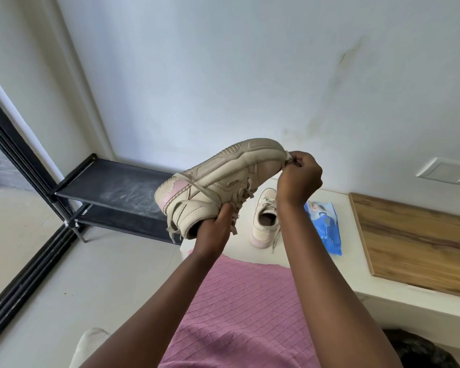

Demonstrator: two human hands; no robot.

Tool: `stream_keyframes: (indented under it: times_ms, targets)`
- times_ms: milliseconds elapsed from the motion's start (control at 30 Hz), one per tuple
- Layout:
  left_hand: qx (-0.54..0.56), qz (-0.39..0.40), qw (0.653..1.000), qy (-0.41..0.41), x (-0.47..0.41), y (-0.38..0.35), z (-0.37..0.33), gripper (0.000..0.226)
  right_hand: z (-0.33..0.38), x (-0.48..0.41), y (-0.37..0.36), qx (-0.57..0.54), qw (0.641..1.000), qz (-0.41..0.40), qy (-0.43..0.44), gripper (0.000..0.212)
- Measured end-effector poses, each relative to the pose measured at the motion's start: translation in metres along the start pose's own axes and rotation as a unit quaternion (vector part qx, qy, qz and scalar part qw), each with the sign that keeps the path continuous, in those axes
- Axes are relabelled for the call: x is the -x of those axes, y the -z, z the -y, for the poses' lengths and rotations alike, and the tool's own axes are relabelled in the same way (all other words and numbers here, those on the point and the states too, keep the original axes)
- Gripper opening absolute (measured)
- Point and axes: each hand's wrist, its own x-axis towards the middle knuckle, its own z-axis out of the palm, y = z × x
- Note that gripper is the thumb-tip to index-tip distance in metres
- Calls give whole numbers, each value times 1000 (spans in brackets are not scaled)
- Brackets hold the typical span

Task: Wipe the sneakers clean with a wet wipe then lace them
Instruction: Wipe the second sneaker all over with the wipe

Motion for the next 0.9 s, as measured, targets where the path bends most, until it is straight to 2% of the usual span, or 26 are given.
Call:
stream_keyframes:
  times_ms: [67,133,233,333,433,500,633,700,800,900]
  targets:
    - [-22,9,1000,8,1,1,5,20,5,9,-1,12,996,-8,91,26]
    - [-45,15,998,29,1,2,8,22,7,26,-4,32,975,28,218,29]
    - [-71,36,996,34,1,2,9,27,4,57,-8,67,910,124,391,38]
    - [-78,38,996,13,1,6,9,32,-2,65,-5,85,850,217,473,41]
    - [-83,17,996,20,0,9,8,31,-15,46,9,129,795,266,530,50]
    - [-70,16,997,23,1,8,6,26,-21,30,17,154,794,244,535,52]
    - [-66,24,997,33,3,2,7,25,-23,21,12,162,855,164,465,50]
    - [-59,38,997,33,1,0,9,26,-18,31,8,138,868,157,451,47]
    - [-62,53,996,33,-2,0,9,26,-13,56,10,75,856,192,475,43]
    - [-31,55,998,27,0,1,7,27,-17,76,18,42,822,240,514,35]
